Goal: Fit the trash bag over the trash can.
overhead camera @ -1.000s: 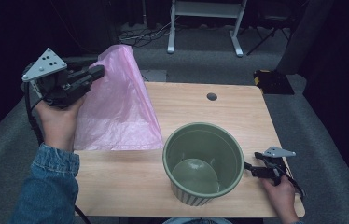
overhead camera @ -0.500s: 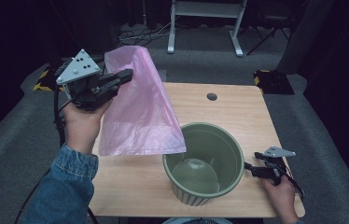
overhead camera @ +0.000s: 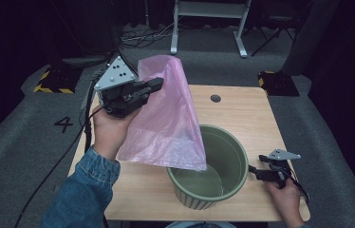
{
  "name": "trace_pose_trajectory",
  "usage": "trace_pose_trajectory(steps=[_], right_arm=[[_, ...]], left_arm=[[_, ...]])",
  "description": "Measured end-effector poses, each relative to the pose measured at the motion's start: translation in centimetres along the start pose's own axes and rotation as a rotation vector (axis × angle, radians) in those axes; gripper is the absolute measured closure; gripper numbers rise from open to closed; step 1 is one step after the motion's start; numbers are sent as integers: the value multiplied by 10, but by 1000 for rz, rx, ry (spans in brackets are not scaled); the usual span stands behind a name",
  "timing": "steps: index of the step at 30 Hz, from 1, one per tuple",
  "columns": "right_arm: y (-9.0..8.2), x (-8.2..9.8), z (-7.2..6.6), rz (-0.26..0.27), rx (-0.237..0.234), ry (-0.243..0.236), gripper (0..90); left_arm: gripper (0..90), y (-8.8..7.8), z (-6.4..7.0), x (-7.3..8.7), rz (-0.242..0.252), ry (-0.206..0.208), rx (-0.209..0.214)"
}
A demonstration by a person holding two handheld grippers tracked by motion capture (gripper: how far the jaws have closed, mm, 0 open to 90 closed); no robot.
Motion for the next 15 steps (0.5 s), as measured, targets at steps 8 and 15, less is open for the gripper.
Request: trace_pose_trajectory(steps=[8,15], right_arm=[[0,0,0,-1,0,1,282],[0,0,0,-1,0,1,282]], left_arm=[[889,23,19,6,-4,4,47],[889,41,36,11,-13,13,82]])
Point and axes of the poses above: each handheld gripper's, and its own axes: y roughly forward along the jaws, x roughly out of its underside, z roughly to its right, the point moved 9 cm from there along y, roughly forward along the jaws, and after that the axes turned 11 degrees about -y, right-handed, at the moved point
